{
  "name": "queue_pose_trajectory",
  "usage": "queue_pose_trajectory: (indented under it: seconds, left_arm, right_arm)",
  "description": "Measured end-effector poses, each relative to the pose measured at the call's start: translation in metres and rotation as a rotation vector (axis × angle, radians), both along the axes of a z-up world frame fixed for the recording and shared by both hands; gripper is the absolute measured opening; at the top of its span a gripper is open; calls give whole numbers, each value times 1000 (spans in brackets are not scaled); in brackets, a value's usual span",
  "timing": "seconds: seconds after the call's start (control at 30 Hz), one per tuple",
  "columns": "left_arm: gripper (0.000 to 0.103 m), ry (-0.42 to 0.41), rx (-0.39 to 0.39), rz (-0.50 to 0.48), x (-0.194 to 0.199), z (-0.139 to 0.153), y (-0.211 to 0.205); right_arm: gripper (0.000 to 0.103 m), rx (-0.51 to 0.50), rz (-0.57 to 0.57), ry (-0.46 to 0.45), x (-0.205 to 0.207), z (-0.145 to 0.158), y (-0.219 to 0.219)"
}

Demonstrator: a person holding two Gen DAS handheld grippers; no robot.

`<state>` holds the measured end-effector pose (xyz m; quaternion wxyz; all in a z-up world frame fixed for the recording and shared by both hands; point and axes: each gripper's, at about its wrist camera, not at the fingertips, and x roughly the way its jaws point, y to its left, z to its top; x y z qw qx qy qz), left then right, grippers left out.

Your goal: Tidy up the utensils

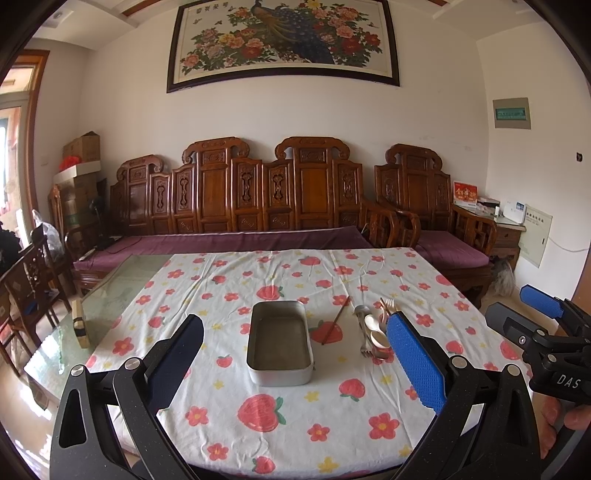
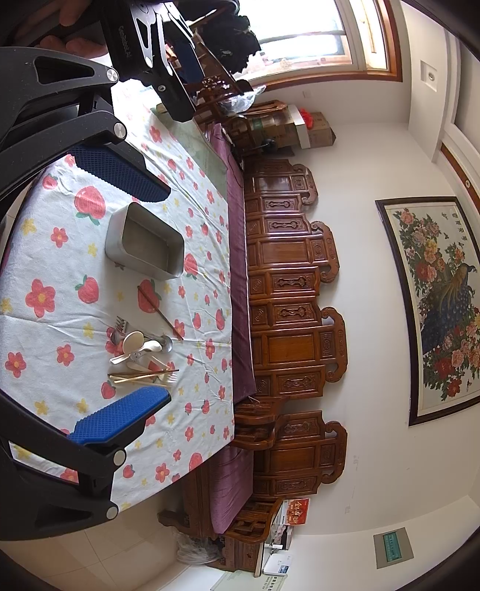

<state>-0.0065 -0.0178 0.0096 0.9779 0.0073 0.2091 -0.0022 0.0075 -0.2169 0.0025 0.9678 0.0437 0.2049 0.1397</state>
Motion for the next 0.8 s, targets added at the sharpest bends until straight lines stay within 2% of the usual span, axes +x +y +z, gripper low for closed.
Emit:
queue_pose_trajectory:
  seconds: [0.8]
  left_arm:
    - [97,15,-1,-6,5,-3,6]
  right_arm:
    - [100,-1,-4,12,4,-3,2]
